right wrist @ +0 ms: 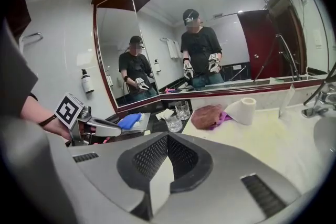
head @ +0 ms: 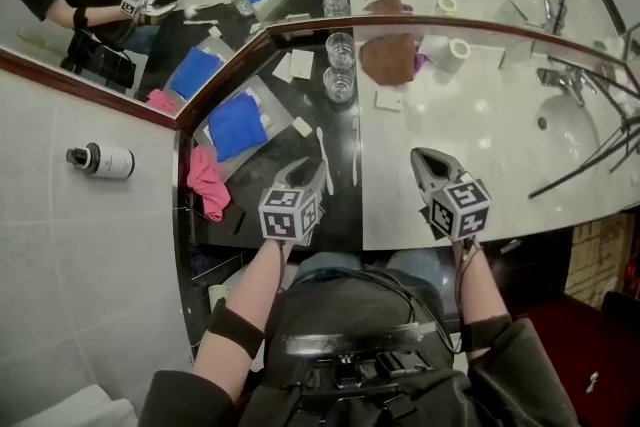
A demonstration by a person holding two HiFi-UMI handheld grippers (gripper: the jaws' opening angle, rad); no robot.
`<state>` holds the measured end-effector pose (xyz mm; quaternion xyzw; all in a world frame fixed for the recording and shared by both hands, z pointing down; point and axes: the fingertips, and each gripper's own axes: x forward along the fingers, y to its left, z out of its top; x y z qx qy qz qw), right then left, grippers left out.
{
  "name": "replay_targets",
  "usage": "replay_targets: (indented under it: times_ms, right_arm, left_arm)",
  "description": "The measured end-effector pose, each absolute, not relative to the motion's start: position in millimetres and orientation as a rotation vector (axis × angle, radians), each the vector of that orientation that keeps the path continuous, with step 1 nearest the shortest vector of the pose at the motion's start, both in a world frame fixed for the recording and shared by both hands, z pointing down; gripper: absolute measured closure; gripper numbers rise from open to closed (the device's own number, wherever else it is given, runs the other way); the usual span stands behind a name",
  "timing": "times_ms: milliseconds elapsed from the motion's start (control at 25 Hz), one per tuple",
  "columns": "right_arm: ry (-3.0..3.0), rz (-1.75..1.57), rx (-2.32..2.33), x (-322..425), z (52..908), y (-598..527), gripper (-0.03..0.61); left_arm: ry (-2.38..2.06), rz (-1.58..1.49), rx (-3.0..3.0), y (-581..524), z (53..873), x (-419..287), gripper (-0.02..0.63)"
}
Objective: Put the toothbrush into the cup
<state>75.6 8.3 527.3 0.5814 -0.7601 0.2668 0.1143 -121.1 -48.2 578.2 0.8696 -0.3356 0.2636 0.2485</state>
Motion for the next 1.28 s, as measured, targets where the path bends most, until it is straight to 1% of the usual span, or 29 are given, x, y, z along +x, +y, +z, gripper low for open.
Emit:
replay_targets:
  times_ms: [40,120,200,280,600,920,1280]
  right_arm:
    - [-2.215,0.792,1.710,73,529,9,0.561]
    - [-2.198,0.811,1.712,68,530,11,0.561]
    - [-2.189,0.816,1.704,67,529,13,0.561]
    - [-2.185,0.812,1.686,68,530,17,0.561]
    - [-2.151,0.850,1.710,89,538,28,0.561]
    - [-2.108,0.912,1.733,103,558,37,0.561]
    - [-2.092,0.968,1.732,104,568,42,0.561]
  left_arm:
    - [-0.888,0.745,2.364,-52,585,-121,0.492]
    - [-0.854,0.790,2.344,-58,599,-119,0.463]
    - [-0.846,0.822,2.318,-65,609,-117,0.454]
    - [-0.849,0.848,2.276,-66,620,-115,0.430]
    - [-0.984,0.967,2.078,-77,665,-119,0.430]
    - [-1.007,1.108,2.016,-85,699,-121,0.430]
    - [-1.011,1.175,1.951,-89,716,-121,0.431]
